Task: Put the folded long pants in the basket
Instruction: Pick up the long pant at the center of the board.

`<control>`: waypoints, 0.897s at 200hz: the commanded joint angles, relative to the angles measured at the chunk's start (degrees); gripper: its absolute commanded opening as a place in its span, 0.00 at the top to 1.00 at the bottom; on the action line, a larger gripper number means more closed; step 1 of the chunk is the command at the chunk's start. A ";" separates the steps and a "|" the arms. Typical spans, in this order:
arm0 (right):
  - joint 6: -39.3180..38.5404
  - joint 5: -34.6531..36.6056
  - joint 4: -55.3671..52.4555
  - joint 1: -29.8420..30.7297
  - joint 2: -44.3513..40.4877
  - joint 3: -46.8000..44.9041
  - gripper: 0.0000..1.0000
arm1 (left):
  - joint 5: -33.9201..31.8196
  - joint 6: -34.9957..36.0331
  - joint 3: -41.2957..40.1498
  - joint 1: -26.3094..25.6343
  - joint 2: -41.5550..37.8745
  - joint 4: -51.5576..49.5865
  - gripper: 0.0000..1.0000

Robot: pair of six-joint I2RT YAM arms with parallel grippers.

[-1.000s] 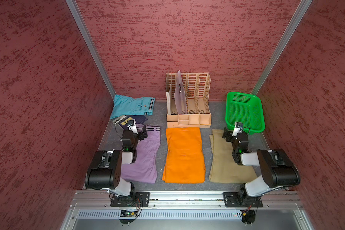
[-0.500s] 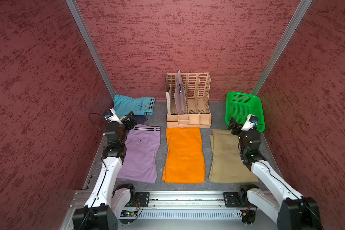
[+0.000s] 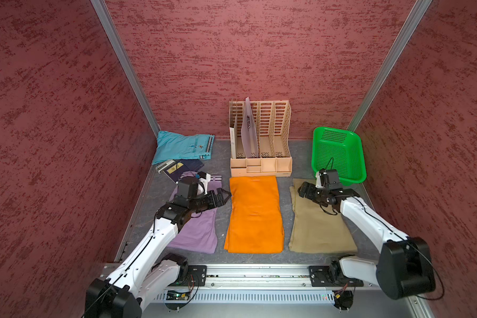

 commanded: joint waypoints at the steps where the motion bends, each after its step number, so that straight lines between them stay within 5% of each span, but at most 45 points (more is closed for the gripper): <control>1: -0.58 1.68 -3.73 1.45 5.80 5.54 0.08 | -0.53 -0.94 -1.43 -2.81 2.09 -1.17 0.05; 105: -9.19 13.18 -16.49 6.40 29.61 25.66 0.07 | -0.84 0.75 0.45 -4.05 7.26 -1.04 0.06; 179: -10.72 13.95 -17.13 6.95 36.26 25.16 0.42 | -0.25 1.23 0.95 -4.09 9.63 -0.54 0.13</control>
